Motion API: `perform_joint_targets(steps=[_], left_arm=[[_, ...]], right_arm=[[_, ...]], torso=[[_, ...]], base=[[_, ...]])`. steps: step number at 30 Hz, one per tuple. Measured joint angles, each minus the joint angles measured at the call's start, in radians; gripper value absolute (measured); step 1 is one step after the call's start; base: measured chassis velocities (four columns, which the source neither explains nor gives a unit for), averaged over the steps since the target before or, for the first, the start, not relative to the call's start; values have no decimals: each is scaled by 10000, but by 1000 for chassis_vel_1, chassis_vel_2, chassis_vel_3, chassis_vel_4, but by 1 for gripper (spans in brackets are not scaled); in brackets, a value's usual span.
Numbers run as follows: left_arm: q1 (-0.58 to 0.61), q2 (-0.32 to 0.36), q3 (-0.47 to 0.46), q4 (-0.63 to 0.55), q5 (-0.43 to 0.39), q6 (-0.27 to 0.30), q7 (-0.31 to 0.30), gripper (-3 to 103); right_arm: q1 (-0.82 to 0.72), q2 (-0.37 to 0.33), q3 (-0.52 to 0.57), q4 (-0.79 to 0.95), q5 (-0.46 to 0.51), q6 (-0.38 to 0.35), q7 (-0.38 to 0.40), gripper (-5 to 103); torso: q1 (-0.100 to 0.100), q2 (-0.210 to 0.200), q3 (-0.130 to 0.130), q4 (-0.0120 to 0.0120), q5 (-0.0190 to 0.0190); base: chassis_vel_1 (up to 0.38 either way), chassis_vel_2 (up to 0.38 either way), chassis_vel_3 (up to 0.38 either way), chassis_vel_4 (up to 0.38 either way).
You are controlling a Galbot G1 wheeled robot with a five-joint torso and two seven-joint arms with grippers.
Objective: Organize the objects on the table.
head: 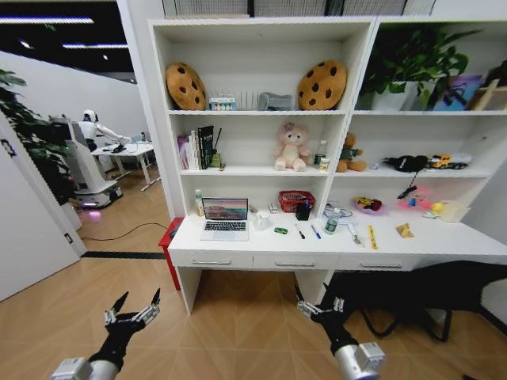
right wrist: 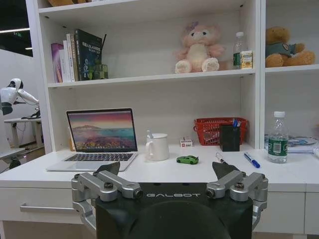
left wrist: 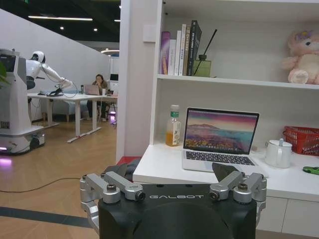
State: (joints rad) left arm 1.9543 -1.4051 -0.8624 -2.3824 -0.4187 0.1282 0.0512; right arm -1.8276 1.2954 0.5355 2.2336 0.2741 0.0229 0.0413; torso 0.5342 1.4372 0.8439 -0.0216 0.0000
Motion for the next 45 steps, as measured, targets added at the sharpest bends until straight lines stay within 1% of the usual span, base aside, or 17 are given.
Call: perform_joint_targets(steps=[16,20,23,25,27,29,31,34,35,36,37,38,40,41,42,44,45], left_arm=[[-27,-11,0,96,60,-24,14,97],[-26,-39,11,114,71,-26,13,97],[-35,-24,11,131,72,-28,13,97],[-38,-18,11,140,73,-29,13,97],[-41,-24,12,144,73,-29,13,97],[-42,-27,14,149,72,-28,12,97],[-42,-23,16,151,73,-29,12,97],[-41,1,18,164,76,-29,10,97],[-35,18,27,182,89,-29,10,97],[-40,39,35,212,100,-30,9,97],[-40,39,35,212,100,-30,9,97],[-46,62,41,233,105,-30,5,97],[-47,126,58,241,113,-30,8,97],[-18,273,84,261,150,-33,8,97],[-18,273,84,261,150,-33,8,97],[25,819,87,363,231,-70,9,97],[25,819,87,363,231,-70,9,97]], right_arm=[[52,93,10,-159,31,301,-75,100],[68,76,8,-153,35,340,-76,100],[66,87,1,-145,34,381,-85,100],[46,95,-1,-139,27,412,-96,100],[29,110,-6,-135,24,485,-104,100],[33,120,-10,-132,29,515,-103,100],[32,139,-23,-117,94,586,-101,100],[23,148,-57,-42,375,840,-130,100],[36,136,-75,6,636,1034,-171,100],[34,106,-58,79,764,1121,-236,100],[34,106,-58,79,764,1121,-236,100],[34,81,-27,123,788,1163,-271,100],[34,32,21,162,792,1178,-309,100],[41,-38,81,193,829,1181,-323,100],[41,-38,81,193,829,1181,-323,100],[52,-177,237,295,1017,1132,-319,100],[52,-177,237,295,1017,1132,-319,100]], torso=[[0,1,0,1,-2],[1,2,0,-4,-3],[2,0,1,3,6],[1,0,0,2,-4],[1,1,0,-3,-2],[3,-2,2,5,4],[4,-3,2,0,6],[2,1,-1,-6,-8],[10,-5,4,7,12],[13,-5,4,0,-3],[13,-5,4,0,-3],[12,-4,2,-3,-13],[16,-6,4,-10,-1],[18,-7,6,5,3],[18,-7,6,5,3],[5,-3,1,12,-4],[5,-3,1,12,-4]], base=[[-77,81,84,-90],[-240,220,213,-225],[-242,267,265,-267],[-285,279,281,-283],[-308,326,313,-312],[-318,350,301,-329],[-387,359,364,-341],[-369,361,375,-354],[-297,357,360,-321],[-306,319,319,-259],[-306,319,319,-259],[-306,210,211,-259],[-174,210,4,-158],[-60,155,4,-4],[-60,155,4,-4],[-31,103,26,27],[-31,103,48,58]])
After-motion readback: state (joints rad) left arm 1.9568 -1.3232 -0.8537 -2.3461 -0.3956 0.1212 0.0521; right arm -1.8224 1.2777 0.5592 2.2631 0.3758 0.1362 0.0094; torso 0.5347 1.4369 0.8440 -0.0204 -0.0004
